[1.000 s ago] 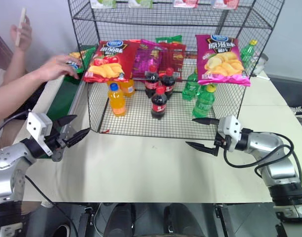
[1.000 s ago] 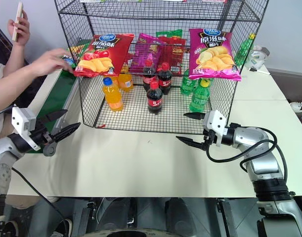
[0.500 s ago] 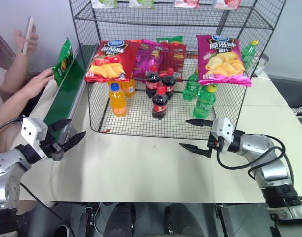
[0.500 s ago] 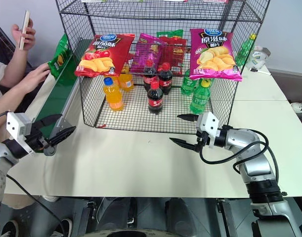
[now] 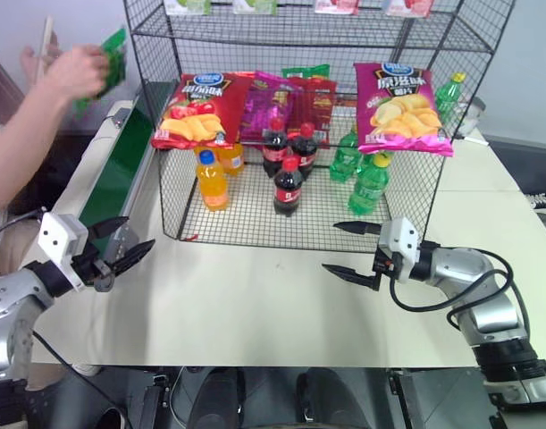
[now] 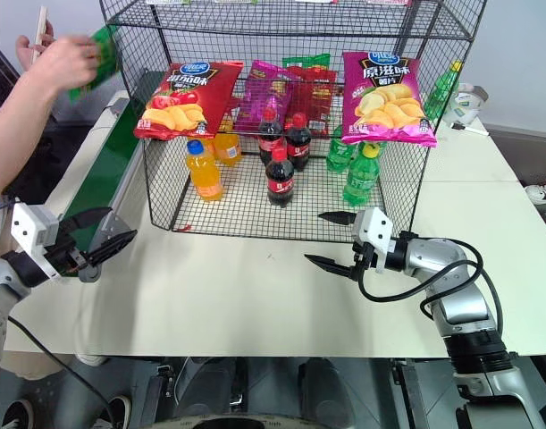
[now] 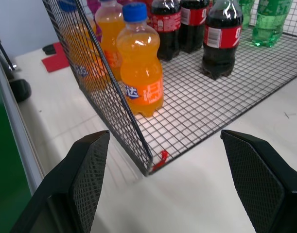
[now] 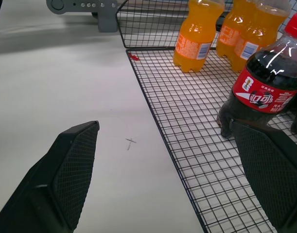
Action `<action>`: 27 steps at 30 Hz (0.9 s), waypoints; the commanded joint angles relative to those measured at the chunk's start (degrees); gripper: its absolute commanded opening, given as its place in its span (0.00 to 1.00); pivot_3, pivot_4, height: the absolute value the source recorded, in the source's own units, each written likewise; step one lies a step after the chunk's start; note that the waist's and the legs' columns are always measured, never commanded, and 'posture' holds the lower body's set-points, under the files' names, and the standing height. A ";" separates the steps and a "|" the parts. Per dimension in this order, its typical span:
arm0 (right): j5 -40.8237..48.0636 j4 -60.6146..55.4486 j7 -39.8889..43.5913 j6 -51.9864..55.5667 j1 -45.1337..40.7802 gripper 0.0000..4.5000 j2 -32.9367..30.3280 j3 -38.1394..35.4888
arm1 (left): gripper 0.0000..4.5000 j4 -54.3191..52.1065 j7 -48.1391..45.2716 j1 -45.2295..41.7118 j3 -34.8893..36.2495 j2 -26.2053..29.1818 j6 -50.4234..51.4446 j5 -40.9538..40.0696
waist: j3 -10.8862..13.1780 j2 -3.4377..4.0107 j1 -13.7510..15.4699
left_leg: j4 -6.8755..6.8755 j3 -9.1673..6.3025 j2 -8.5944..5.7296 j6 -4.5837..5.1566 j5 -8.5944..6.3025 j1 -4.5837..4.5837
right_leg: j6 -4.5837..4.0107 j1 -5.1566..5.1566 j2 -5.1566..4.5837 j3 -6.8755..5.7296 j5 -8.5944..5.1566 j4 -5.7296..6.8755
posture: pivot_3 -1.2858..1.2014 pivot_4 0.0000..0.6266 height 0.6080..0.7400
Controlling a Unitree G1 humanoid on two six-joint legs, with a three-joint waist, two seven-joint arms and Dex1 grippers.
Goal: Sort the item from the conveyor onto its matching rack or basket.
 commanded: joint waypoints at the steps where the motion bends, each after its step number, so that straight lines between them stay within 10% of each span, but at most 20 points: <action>1: 0.67 -2.48 -0.11 -0.42 -0.16 1.00 -0.50 -1.29 | 0.87 0.23 -0.43 -0.47 0.32 0.12 -1.57 0.04 | 0.00 0.00 -0.04 | 0.00 0.00 0.00 0.00 0.00 0.00 | 0.00 0.00 0.00 0.00 0.00 0.00 | 0.52 0.24 0.99; 27: 0.67 -1.44 1.57 -1.03 -0.12 1.00 -1.83 -1.67 | 0.87 1.00 -2.57 2.01 3.37 0.44 -2.62 -1.45 | 0.00 0.00 -0.04 | 0.00 0.00 0.00 0.00 0.00 0.00 | 0.00 -0.01 0.00 0.00 0.00 0.01 | 0.52 0.24 0.99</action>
